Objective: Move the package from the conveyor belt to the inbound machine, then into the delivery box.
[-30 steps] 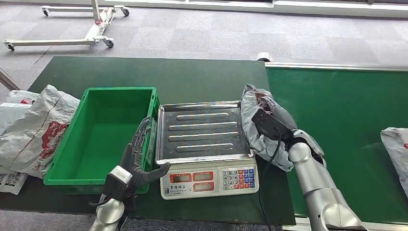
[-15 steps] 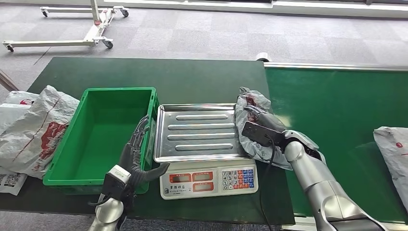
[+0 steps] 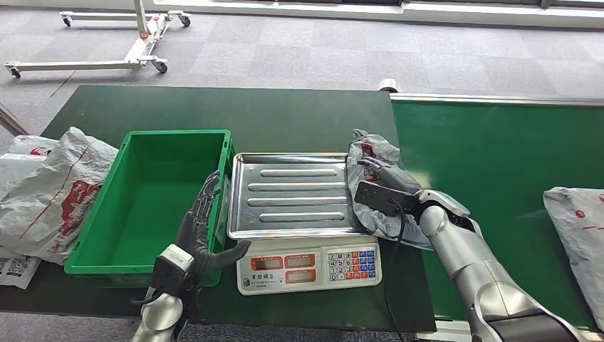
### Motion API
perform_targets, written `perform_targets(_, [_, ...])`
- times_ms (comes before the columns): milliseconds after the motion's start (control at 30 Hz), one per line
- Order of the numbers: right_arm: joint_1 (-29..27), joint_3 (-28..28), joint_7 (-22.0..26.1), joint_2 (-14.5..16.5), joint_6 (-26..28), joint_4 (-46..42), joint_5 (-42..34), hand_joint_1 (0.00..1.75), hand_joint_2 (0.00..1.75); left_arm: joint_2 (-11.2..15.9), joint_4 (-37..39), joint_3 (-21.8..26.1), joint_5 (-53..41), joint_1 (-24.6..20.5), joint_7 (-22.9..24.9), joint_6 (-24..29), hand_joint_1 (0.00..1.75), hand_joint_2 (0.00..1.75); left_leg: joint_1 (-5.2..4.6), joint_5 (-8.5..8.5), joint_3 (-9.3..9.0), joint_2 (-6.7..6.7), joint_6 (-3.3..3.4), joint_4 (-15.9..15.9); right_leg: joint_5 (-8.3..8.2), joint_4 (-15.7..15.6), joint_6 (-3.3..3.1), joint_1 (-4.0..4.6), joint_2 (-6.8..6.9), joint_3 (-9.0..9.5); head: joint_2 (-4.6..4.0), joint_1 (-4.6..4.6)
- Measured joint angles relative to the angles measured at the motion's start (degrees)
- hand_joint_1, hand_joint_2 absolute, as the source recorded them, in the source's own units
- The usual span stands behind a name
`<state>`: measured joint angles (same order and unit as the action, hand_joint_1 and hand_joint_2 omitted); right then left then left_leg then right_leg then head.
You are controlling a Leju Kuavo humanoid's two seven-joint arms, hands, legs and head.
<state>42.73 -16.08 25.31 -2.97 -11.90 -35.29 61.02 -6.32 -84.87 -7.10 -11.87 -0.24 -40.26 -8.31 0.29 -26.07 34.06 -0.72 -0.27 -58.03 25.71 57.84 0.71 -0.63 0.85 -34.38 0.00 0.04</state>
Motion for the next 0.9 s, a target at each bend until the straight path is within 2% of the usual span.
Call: perform_targets(900, [0.3, -0.5, 0.0, 0.0, 0.0, 0.8, 0.0, 0.00, 1.75, 0.0, 0.0, 0.0, 0.0, 0.0, 0.0, 0.0, 0.00, 1.75, 0.00, 0.00, -0.07, 0.00, 0.00, 0.0, 0.00, 0.0, 0.00, 0.00, 0.00, 0.06, -0.01, -0.01])
